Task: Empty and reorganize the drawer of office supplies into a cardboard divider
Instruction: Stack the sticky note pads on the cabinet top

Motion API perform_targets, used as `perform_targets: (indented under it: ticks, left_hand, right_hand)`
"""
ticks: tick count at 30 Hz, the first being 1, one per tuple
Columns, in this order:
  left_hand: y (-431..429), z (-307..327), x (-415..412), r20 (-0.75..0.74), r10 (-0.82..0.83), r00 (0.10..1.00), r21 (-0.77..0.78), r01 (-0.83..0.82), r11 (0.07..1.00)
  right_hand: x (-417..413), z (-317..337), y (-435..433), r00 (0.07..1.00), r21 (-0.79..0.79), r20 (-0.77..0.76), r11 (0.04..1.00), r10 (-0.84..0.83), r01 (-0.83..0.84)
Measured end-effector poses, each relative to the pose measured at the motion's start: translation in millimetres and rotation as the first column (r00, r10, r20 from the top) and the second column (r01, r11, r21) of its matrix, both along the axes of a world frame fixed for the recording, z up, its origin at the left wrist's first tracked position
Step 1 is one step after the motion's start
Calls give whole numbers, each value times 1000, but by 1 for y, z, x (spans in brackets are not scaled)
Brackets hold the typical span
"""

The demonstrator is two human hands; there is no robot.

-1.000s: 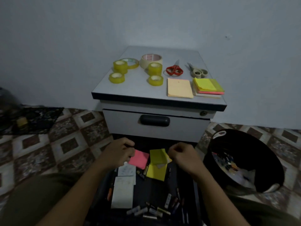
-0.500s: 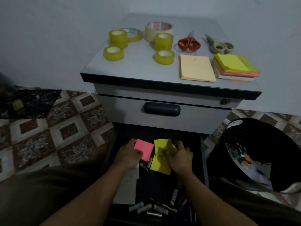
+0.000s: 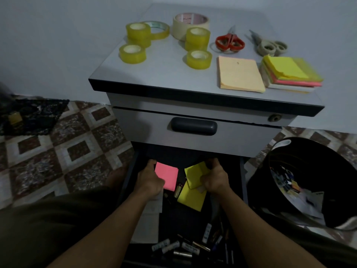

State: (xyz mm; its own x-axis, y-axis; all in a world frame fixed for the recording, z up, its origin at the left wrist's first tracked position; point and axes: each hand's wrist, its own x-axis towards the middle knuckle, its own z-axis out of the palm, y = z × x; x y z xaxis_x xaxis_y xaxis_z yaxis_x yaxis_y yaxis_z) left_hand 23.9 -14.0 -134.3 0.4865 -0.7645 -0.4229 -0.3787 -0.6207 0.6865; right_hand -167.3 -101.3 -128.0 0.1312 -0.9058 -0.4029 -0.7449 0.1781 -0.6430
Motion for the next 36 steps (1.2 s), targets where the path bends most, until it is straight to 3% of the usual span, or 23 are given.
perform_targets:
  ticks: [4, 8, 17, 22, 24, 26, 29, 36]
  left_hand:
    - [5, 5, 1, -43, -5, 999, -46, 3, 999]
    - [10, 9, -1, -110, 19, 994, -95, -29, 995]
    - [39, 14, -14, -406, 96, 909, -36, -121, 992]
    - [51, 14, -22, -516, 179, 838, 2, -208, 978]
    - [54, 13, -26, -533, 186, 825, 3, -217, 976]
    - [55, 12, -32, -545, 177, 820, 13, -203, 979]
    - [58, 13, -40, -616, 167, 770, 25, -193, 981]
    - [61, 17, -50, -780, 116, 615, 57, -115, 992]
  right_hand:
    - [-16, 6, 5, 998, 37, -51, 999, -36, 38]
    - [-27, 2, 22, 990, 97, -8, 985, -143, 143]
    - [-30, 3, 63, 982, 50, -12, 981, -187, 188]
    - [-36, 8, 79, 968, -41, 170, 980, -186, 195]
    - [-36, 7, 81, 909, 31, 320, 962, -267, 272]
    - [-35, 7, 82, 805, 207, 452, 923, -384, 324]
    - [-32, 2, 84, 701, 408, 530, 868, -477, 283]
    - [-23, 0, 95, 823, 294, 436, 922, -365, 253]
